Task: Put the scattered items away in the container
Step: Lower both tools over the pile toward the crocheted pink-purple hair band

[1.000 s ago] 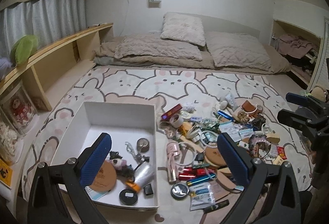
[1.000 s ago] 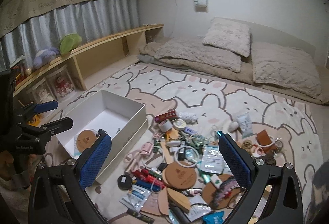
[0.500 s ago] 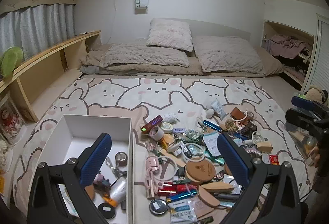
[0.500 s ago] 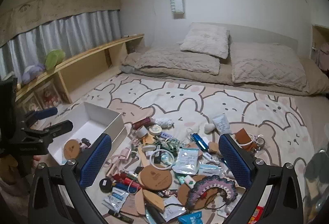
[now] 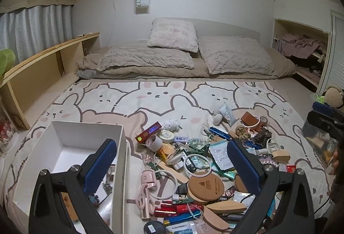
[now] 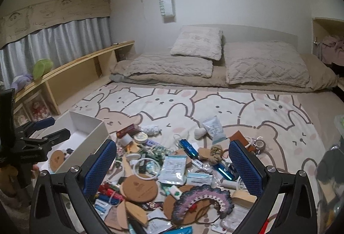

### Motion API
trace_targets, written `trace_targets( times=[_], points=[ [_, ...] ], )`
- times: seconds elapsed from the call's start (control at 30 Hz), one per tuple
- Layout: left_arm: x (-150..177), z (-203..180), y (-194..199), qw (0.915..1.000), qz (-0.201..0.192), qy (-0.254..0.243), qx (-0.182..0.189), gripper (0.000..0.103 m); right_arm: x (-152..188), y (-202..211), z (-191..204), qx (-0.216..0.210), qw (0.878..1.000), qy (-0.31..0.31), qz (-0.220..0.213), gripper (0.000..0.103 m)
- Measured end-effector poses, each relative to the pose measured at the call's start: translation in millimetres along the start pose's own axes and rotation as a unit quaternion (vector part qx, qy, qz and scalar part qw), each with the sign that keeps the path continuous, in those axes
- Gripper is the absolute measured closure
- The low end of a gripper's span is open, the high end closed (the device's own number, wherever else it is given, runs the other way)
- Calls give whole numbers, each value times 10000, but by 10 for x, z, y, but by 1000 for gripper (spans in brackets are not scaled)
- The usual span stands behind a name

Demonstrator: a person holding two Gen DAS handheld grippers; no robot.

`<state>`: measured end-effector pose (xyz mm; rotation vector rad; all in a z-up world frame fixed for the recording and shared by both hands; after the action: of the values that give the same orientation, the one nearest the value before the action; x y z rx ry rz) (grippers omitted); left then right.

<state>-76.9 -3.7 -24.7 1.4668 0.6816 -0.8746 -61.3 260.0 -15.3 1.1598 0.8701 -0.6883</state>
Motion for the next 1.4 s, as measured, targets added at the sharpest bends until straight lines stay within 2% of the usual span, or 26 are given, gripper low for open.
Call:
trace_targets(
  times=[0.23,0.47,0.6,0.77,0.9,1.07,1.2,1.33,1.4],
  points=[
    [112,-175,-239,10000,5,-37,35,0,147,-126,-252,165,9996,-199,-138,0],
    [189,-233,-463,9995,46,189,237,0,264,-191,-445,19,9979,-572,-302,0],
    [268,-280,-571,9994,58,167,313,0,337,-249,-540,244,9968,-701,-301,0],
    [394,-344,-702,9991,156,51,400,0,434,-337,-679,437,9946,-929,-146,0],
    [500,-377,-853,9978,390,57,535,0,522,-418,-741,516,9941,-954,33,0],
    [600,-383,-1057,9967,660,5,482,0,623,-526,-783,515,9933,-994,281,0],
    [688,-372,-1197,9955,862,-45,399,0,716,-631,-809,819,9877,-1211,554,0],
    [747,-362,-1310,9938,1050,-43,368,0,797,-678,-826,326,9887,-1324,615,0],
    [764,-376,-1367,9929,1136,-75,351,0,819,-660,-811,274,9904,-1235,557,0]
  ],
)
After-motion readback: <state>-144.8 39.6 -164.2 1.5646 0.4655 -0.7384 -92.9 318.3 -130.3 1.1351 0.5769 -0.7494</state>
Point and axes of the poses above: each gripper's, at about its wrist camera, not at the fingertips, and y roughly against the way its jaws point, z to its left, x to its underside, the point moved 1 cm from there along -y, roughly the way its jaws point, and after that the axes turned 3 degrees about -x, right-handed, at the moved point
